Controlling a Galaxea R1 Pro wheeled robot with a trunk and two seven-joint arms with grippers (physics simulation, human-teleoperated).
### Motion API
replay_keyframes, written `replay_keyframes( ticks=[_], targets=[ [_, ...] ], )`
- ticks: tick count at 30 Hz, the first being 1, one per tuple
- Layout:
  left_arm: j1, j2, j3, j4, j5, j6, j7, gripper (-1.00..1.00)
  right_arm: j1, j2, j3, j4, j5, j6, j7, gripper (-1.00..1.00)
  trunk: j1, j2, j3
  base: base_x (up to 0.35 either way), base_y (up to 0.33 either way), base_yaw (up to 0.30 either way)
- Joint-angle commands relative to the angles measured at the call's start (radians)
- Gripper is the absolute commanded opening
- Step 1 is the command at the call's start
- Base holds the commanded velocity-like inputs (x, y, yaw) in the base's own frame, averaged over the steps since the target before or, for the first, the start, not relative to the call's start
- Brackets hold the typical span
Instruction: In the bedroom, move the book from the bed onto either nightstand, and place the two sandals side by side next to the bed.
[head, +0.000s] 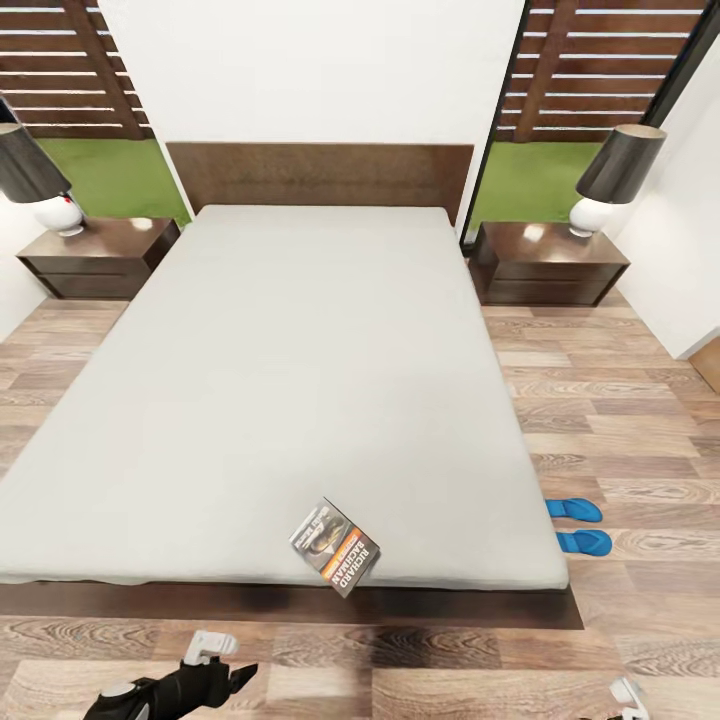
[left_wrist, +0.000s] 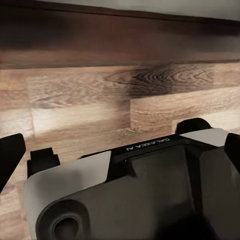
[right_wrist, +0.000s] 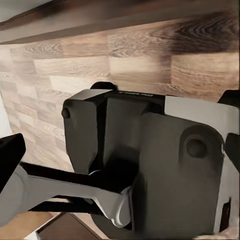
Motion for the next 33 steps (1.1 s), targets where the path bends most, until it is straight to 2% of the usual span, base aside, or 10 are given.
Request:
replay_keyframes(
  ticks=[1, 2, 6, 33],
  targets=[
    [0.0, 0.0, 0.0, 0.001, 0.01, 0.008, -0.002, 1.0, 0.0, 0.001, -0.003, 0.0, -0.002, 0.01, -0.018, 1.0, 0.0, -0.001, -0.001, 0.0, 0.0, 0.0],
    [0.0, -0.001, -0.001, 0.009, 0.01, 0.003, 0.0, 1.0, 0.0, 0.002, -0.003, 0.0, -0.003, 0.01, -0.062, 1.0, 0.0, -0.001, -0.001, 0.0, 0.0, 0.0],
    [0.0, -0.002, 0.0, 0.022, 0.013, -0.001, 0.002, 1.0, 0.0, 0.003, -0.003, 0.0, -0.004, 0.01, -0.104, 1.0, 0.0, -0.001, -0.001, 0.0, 0.0, 0.0],
    [0.0, -0.009, 0.0, 0.046, 0.015, -0.002, 0.002, 1.0, 0.0, 0.004, -0.003, -0.001, -0.004, 0.01, -0.11, 1.0, 0.0, -0.001, -0.001, 0.0, 0.0, 0.0]
  ],
)
